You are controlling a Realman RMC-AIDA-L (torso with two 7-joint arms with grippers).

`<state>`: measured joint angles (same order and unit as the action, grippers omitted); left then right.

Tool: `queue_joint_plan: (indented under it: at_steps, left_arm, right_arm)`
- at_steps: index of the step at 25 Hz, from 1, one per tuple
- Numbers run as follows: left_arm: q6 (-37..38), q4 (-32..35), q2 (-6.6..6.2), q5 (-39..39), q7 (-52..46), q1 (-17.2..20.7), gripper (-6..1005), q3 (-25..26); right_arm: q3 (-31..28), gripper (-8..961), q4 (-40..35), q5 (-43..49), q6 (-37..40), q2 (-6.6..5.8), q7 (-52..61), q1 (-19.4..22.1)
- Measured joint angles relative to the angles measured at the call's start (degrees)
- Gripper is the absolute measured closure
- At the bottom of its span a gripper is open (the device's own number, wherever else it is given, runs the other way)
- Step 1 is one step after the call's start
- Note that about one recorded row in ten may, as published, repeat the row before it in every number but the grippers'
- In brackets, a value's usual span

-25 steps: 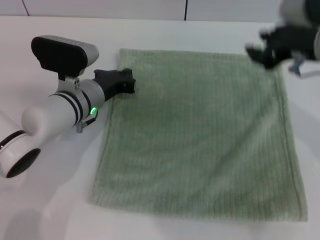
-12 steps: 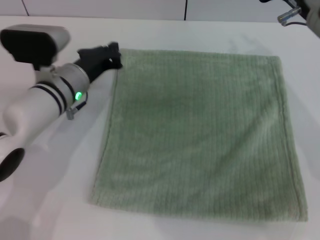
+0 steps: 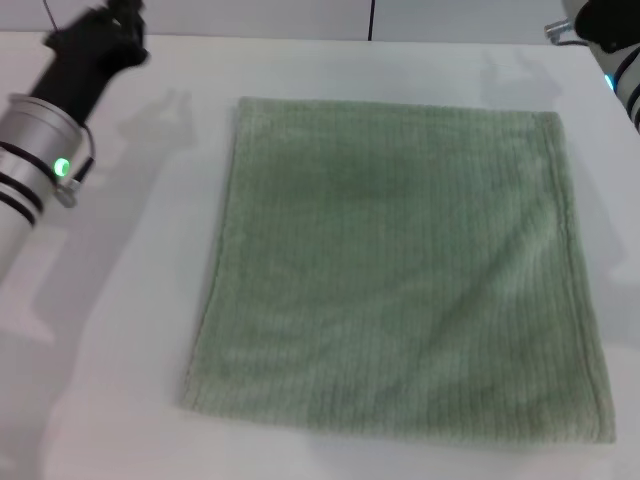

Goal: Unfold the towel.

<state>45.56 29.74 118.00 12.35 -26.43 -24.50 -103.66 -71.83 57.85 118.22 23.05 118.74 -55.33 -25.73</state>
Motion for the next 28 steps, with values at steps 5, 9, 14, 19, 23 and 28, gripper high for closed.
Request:
queue_joint_plan:
  at_steps: [5,9,14,19,23,28]
  left_arm:
    - [9.3,-4.1,0.1,0.1,2.7,-0.7,747,7.5]
    - [9.7,-4.2,0.22,0.1,4.6,-1.6,613,9.3]
    - [9.6,-4.3,0.3,0.2,7.1,-2.2,467,9.6]
    - [9.7,-4.4,0.41,0.5,8.3,-2.4,334,9.6]
    - [10.3,-4.3,0.5,0.5,7.9,-1.7,234,9.3]
    - [12.6,-4.2,0.72,0.6,7.5,-0.3,140,8.8]
  right_arm:
    - [-2.4,549,-6.7,0.0,3.9,0.17,6.6,-4.8]
    - [-1.7,457,-8.2,2.6,4.9,0.19,7.8,-6.1]
    - [0.0,315,-9.2,5.4,8.7,0.19,9.0,-5.8]
    - [1.9,238,-9.6,6.1,11.5,0.05,11.9,-5.2]
    - [4.5,239,-11.8,8.6,16.7,0.15,16.7,-4.6]
    - [8.1,238,-16.8,9.1,28.2,0.27,25.3,-4.4]
